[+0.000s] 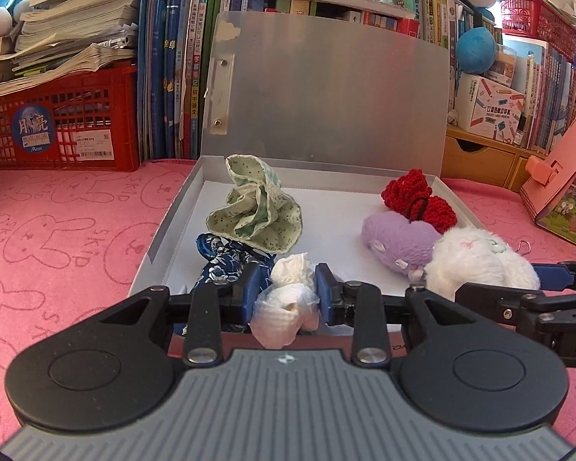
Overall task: Organize objects
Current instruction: 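Carry the tissue and white plush into the grey box and release both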
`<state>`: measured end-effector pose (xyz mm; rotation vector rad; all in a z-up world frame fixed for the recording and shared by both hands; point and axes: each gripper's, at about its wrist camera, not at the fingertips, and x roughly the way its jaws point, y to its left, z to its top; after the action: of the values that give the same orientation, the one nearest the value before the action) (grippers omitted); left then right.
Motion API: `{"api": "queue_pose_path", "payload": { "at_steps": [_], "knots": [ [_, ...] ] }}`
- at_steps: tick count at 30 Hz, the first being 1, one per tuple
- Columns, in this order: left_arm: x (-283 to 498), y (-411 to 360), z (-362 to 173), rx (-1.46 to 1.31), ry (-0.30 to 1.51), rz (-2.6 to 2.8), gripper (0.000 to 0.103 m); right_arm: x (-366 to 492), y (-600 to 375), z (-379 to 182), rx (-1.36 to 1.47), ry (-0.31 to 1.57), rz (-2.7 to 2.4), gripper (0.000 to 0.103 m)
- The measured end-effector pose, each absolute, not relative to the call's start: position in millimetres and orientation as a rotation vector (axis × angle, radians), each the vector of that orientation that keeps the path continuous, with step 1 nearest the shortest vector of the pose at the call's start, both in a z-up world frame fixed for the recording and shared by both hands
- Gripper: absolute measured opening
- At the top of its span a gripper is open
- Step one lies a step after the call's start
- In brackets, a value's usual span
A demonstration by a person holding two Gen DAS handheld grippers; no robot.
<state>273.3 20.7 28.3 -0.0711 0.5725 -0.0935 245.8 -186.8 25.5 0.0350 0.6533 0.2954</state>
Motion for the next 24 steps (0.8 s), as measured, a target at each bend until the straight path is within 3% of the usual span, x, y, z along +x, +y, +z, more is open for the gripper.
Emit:
{"api": "queue_pose_path", "payload": {
  "at_steps": [24],
  "knots": [
    [338,21,25,0.012,0.562,-0.037,0.037,294,-158,15,0.004,0.634,0.281,0.071]
  ]
}}
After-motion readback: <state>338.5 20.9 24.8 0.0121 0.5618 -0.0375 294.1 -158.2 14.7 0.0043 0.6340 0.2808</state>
